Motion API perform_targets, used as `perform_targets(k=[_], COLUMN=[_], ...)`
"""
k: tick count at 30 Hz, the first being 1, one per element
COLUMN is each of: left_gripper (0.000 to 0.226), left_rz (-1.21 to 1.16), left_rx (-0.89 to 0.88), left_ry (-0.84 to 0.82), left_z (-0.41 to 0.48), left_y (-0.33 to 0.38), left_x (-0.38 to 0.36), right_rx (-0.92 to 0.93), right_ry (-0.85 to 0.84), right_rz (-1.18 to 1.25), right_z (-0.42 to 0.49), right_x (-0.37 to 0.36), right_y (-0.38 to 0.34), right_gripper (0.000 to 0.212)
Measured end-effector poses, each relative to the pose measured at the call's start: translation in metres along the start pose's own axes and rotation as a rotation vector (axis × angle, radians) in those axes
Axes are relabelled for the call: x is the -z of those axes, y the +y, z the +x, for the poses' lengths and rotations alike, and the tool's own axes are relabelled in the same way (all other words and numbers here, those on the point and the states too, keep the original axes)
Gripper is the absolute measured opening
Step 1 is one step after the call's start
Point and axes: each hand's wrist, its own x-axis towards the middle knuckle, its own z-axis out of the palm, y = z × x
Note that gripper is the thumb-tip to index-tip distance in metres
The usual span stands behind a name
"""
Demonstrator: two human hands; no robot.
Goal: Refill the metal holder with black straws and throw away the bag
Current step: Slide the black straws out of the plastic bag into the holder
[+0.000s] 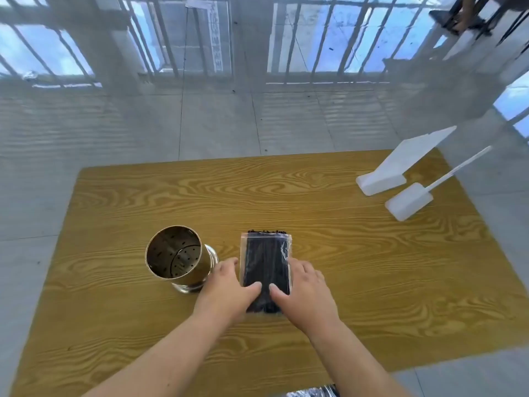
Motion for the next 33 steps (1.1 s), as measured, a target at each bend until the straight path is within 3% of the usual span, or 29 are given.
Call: perform_targets(k=[6, 14, 22, 25, 29, 30, 33], left_gripper=[0.102, 0.099, 0.074, 0.067, 0.041, 0.041, 0.072], left_rz=[-0.263, -0.632, -0.553, -0.564, -0.665, -0.706, -0.734], left_rx=[0.251, 0.305, 0.182, 0.177, 0.214, 0.217, 0.103], left_ry=[-0.109, -0.255, -0.395, -0.377, -0.243, -0.201, -0.115], left_z=[0.016, 0.023, 0.003, -0.002, -0.015, -0.019, -0.033], left_y=[-0.003, 0.011, 0.031, 0.032, 0.051, 0.059, 0.085], left_x=[-0.005, -0.015, -0.028, -0.025, -0.008, -0.001, 0.031], right_rx=[-0.148, -0.363, -0.432, -0.399, -0.244, -0.188, -0.002], right_ry=[-0.093, -0.211, -0.287, -0.279, -0.24, -0.222, -0.174], right_rz=[0.312, 0.834, 1.094, 1.186, 1.172, 1.158, 1.105], right_z=[0.011, 0.034, 0.048, 0.044, 0.032, 0.029, 0.019], right_x=[-0.007, -0.013, -0.028, -0.021, 0.005, 0.016, 0.055], right_y=[0.012, 0.0, -0.001, 0.007, 0.0, -0.006, -0.029], right_gripper=[0.08, 0.085, 0.036, 0.038, 0.032, 0.031, 0.028])
